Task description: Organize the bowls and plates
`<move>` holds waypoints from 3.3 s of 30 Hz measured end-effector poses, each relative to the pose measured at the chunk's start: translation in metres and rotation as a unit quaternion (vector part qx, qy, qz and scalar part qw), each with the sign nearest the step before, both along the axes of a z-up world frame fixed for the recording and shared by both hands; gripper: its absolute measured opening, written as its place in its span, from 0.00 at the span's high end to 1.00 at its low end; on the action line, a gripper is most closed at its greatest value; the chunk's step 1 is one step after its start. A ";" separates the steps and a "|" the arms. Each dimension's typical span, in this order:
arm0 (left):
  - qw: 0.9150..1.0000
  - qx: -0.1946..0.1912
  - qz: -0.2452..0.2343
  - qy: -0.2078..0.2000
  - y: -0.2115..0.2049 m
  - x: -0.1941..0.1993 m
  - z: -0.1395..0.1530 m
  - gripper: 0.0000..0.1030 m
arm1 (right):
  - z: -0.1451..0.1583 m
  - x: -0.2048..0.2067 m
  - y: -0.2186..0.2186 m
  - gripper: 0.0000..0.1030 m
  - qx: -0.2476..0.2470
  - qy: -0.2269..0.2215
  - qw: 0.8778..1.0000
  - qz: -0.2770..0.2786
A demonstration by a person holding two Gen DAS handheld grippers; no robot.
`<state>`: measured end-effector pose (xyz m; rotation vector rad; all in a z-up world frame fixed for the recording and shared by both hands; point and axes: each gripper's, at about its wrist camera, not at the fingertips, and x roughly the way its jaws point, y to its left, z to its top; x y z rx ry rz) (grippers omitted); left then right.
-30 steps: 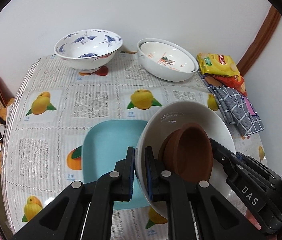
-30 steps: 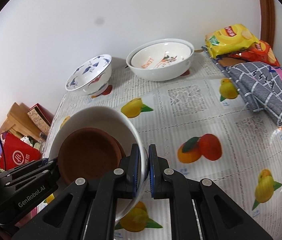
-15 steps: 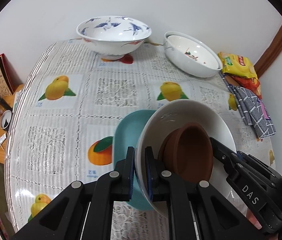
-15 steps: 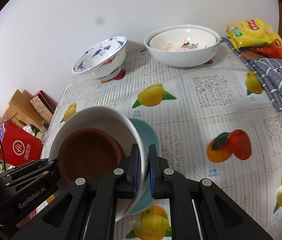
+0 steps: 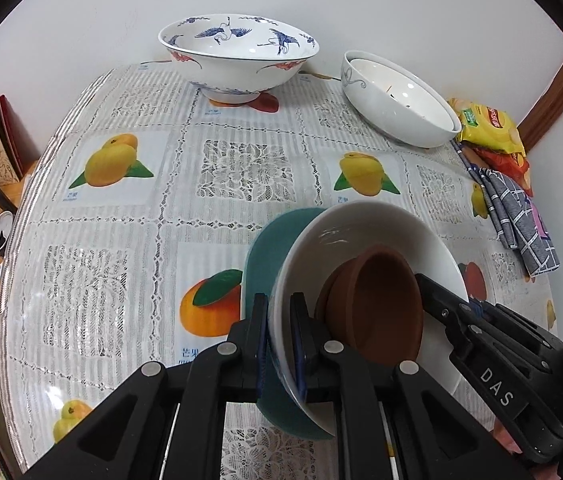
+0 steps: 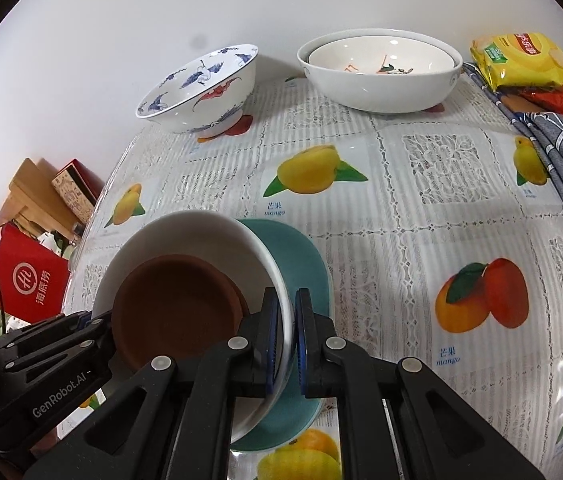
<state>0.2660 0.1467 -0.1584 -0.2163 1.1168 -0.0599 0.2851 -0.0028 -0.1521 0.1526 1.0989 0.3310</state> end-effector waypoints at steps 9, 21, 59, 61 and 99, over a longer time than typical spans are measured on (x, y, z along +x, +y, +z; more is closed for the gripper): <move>1.000 -0.017 0.000 0.004 0.004 0.004 -0.002 0.89 | -0.003 0.002 0.000 0.91 0.000 0.000 1.000 0.011; 1.000 -0.006 -0.002 0.008 0.003 0.004 -0.003 0.88 | -0.002 0.001 -0.001 0.86 -0.007 -0.005 1.000 0.019; 0.991 0.067 -0.012 -0.119 -0.089 -0.173 0.110 0.47 | 0.144 -0.194 -0.122 0.44 -0.117 -0.148 0.978 -0.087; 0.989 0.070 -0.008 -0.128 -0.095 -0.189 0.115 0.43 | 0.150 -0.214 -0.134 0.44 -0.108 -0.151 0.978 -0.094; 0.979 0.112 0.017 -0.172 -0.122 -0.281 0.148 0.07 | 0.167 -0.319 -0.169 0.08 -0.102 -0.187 0.971 -0.109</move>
